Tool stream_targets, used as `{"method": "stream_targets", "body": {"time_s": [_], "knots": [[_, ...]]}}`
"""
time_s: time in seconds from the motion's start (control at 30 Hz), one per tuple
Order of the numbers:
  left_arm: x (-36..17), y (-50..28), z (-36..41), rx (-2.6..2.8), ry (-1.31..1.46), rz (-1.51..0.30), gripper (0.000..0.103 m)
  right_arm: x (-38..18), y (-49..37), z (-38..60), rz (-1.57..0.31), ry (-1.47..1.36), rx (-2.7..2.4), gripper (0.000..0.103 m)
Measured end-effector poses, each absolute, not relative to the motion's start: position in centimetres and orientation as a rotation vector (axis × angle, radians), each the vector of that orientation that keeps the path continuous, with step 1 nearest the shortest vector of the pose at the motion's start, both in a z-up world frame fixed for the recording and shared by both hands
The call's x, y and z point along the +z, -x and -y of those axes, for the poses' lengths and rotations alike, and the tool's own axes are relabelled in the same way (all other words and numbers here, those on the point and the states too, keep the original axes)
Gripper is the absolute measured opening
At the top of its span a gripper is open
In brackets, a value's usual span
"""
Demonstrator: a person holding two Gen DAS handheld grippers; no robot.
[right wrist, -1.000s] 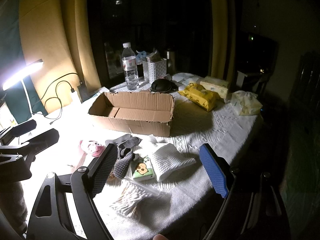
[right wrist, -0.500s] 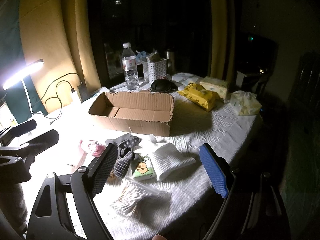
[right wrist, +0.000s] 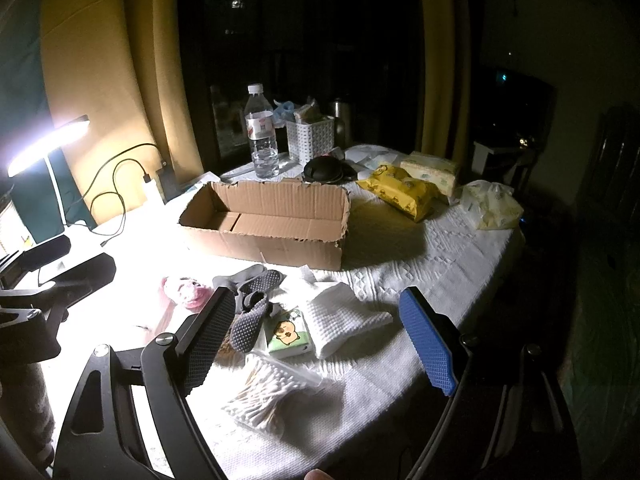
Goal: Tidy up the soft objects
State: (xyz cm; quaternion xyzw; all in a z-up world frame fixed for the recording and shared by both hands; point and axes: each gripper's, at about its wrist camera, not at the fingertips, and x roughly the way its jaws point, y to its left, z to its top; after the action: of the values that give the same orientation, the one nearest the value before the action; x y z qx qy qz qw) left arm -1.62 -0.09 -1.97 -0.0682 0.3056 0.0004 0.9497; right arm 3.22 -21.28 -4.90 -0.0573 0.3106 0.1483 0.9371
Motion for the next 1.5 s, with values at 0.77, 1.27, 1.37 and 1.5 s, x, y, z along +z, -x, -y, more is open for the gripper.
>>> {"method": "stream_targets", "body": {"time_s": [0.77, 1.27, 1.37, 1.5], "knots": [[-9.1, 2.5, -3.1, 0.015, 0.127, -0.776, 0.102, -11.2, -1.8, 18.9, -0.767, 0.118, 0.305, 0.087], [-14.9, -0.8, -4.5, 0.035, 0.117, -0.909, 0.075, -17.0, -3.7, 18.0, -0.91, 0.093, 0.337, 0.085], [-15.2, -0.8, -4.1, 0.033, 0.109, -0.914, 0.06, -17.9, -4.0, 17.7, -0.93, 0.092, 0.363, 0.082], [-15.2, -0.6, -3.7, 0.03, 0.1, -0.913, 0.045, -18.5, -4.0, 17.0, -0.937, 0.119, 0.378, 0.072]]}}
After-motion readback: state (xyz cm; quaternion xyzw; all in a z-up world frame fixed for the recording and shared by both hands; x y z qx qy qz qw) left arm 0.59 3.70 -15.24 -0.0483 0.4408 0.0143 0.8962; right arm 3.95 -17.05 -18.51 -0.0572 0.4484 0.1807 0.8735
